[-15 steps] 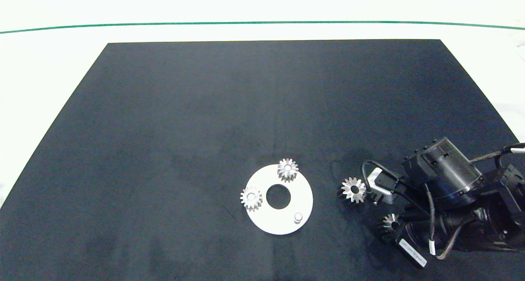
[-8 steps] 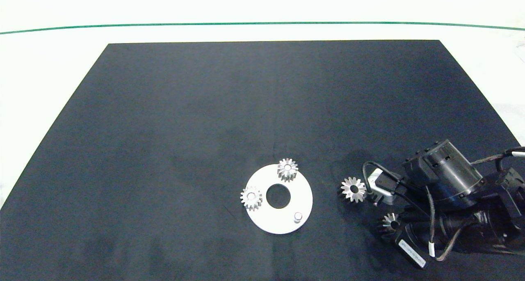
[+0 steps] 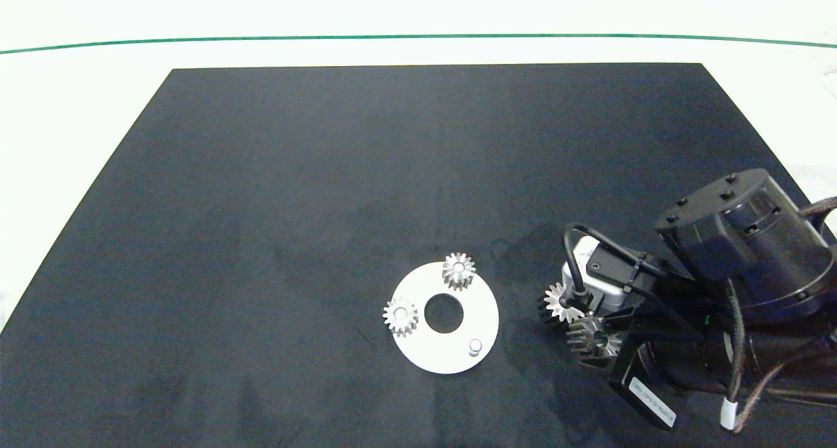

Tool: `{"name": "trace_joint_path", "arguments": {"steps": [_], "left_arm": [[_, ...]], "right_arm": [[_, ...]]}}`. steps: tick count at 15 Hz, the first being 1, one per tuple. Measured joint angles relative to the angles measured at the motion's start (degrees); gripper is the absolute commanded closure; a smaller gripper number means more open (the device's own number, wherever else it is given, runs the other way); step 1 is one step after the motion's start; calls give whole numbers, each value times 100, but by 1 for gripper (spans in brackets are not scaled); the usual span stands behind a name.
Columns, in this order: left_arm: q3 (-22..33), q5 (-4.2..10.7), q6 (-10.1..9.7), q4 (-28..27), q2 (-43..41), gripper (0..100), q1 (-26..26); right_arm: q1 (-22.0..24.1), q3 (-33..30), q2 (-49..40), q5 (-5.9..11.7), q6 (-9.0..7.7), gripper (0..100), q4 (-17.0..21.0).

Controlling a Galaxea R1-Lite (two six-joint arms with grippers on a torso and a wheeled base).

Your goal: Remove an incorrectly installed larger gear and replace it with the correct smaller gear

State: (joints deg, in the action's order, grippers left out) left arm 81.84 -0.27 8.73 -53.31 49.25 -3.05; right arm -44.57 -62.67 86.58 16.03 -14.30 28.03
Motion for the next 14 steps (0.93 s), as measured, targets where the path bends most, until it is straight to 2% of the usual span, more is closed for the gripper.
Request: {"name": "trace_joint_path", "arguments": {"steps": [2,6,9,14], "left_arm": [[0,0,0,0,0,0,-1],[0,2,0,1,0,0,-1],[5,2,0,1,2,0,-1],[7,0,0,9,0,0,-1]], "right_arm": [[-218,-753,105,0,9,72,562],[-631,-1862,744,6,16,72,1156],[-831,-2303,1270,6,13,72,1263],[-885,-2462,1766,6,-9,72,1279]]}}
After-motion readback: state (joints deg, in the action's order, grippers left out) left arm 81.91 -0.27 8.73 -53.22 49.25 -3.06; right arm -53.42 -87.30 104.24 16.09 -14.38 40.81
